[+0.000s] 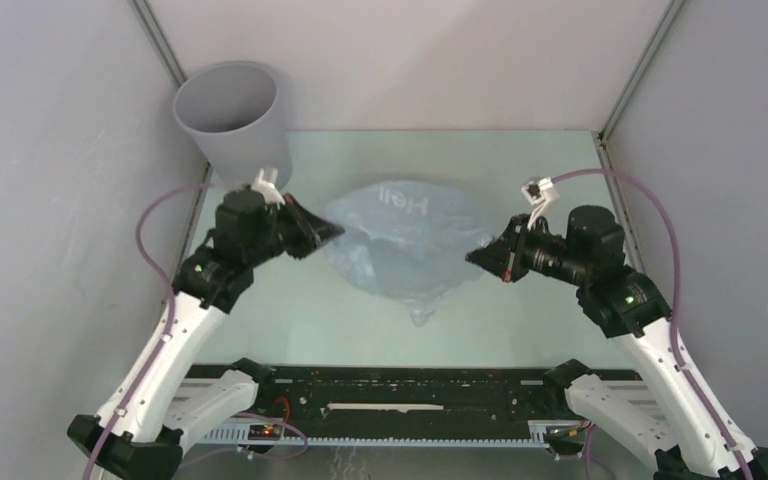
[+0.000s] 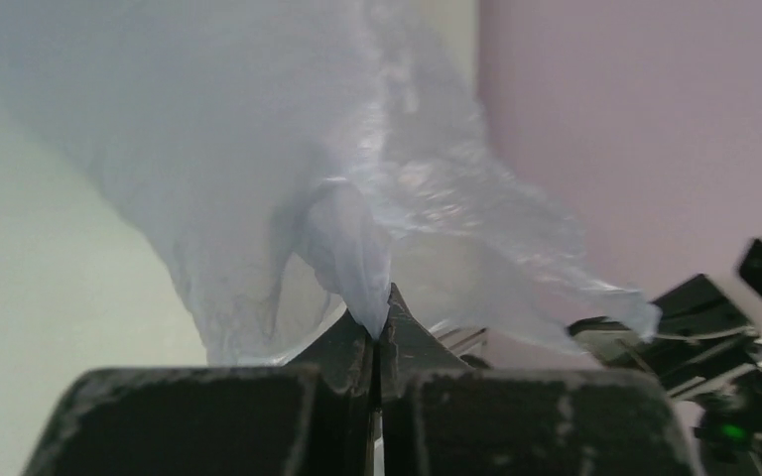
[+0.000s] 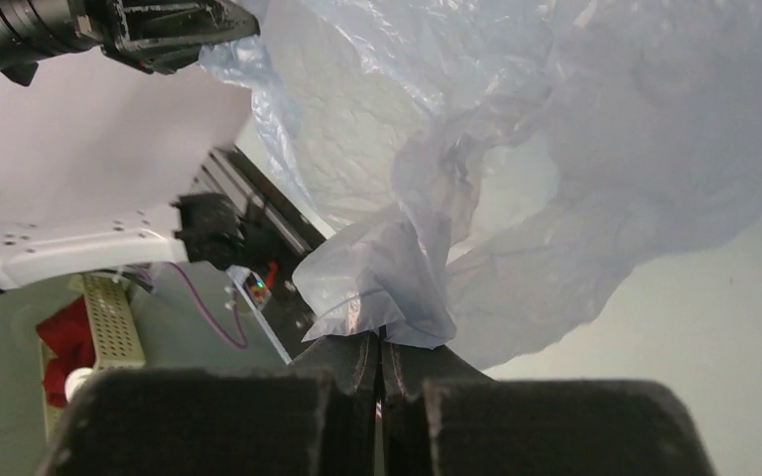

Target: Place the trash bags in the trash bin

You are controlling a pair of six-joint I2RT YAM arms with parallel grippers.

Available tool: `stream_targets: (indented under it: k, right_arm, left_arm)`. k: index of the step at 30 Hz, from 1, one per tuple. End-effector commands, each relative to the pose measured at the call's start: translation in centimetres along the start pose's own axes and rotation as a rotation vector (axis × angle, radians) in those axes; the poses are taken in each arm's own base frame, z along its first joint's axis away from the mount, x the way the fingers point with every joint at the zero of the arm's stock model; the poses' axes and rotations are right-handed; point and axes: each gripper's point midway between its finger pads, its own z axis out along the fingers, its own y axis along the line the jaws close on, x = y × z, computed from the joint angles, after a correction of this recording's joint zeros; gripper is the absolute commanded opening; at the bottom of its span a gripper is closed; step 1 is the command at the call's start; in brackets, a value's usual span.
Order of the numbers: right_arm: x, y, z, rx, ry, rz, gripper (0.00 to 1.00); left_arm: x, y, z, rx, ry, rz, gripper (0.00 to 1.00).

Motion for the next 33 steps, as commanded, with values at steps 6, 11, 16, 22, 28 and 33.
stream_targets:
  k: [6,11,16,22,28,33]
  right_arm:
    - [-9.7,2.9,-2.7,-0.007,-0.249,-0.053,0.0]
    - [-10.9,-0.4,-3.6,0.107,-0.293,-0.016,0.0]
    - [-11.0,-3.0,-5.0,0.236,-0.321,0.021,0.0]
    - [-11.4,-4.0,-6.8,0.314,-0.373,0.031,0.0]
    - [-12.3,-4.8,-7.7,0.382,-0.404,0.019,0.0]
    - [-13.5,-5.3,-8.1,0.433,-0.417,0.008,0.0]
  left_arm:
    - [-6.2,-10.4,-0.7,0.14,-0.048,0.147,0.0]
    - [-6.6,-11.4,2.9,0.185,0.01,0.147,0.0]
    - [-6.6,-12.8,5.2,0.245,0.076,0.162,0.01]
    - [-8.2,-13.2,5.9,0.229,0.018,0.251,0.31]
    - [-11.4,-12.9,4.9,0.163,-0.11,0.336,0.83]
    - [-16.3,-10.0,1.9,0.006,-0.316,0.305,0.98]
